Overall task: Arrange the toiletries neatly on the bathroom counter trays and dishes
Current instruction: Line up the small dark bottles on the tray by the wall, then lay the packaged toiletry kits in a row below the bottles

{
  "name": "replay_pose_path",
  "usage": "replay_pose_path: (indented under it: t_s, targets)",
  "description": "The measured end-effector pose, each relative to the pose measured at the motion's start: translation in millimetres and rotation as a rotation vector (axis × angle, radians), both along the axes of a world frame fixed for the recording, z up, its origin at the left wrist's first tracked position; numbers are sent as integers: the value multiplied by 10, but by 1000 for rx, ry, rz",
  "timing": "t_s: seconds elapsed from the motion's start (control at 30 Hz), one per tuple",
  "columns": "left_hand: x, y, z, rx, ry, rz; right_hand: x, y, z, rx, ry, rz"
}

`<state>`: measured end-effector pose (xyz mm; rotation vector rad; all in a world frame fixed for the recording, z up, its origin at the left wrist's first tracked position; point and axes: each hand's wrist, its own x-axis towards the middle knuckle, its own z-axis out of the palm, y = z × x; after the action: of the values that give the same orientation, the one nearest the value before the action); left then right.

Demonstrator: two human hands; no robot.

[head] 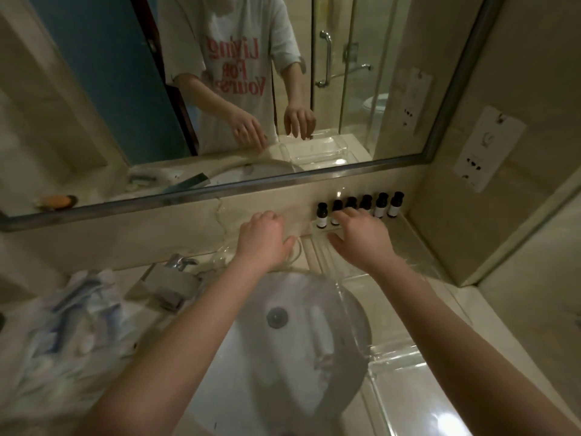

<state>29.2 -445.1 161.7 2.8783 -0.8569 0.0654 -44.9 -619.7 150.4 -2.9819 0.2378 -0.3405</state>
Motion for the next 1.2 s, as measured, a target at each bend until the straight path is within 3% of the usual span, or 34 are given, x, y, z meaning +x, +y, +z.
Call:
replay_pose_path:
  t_s: [0.3, 0.83, 0.93, 1.03, 1.2]
  targets:
    - [-308, 1177, -293, -89, 59, 167, -137, 1183, -164, 40, 87, 104]
    - [-650, 3604, -1104, -19, 290, 593, 120, 3349, -916, 46, 408, 497]
    - [-641, 3980, -1243, -30, 374, 652, 260, 3629, -1029, 52, 477, 521]
    - [-539, 4241, -1352, -163, 473, 696, 454, 3917, -1126, 36, 573, 546]
    - [-136, 4495, -1409, -230, 448, 732, 854, 4360, -1224, 237, 594, 355]
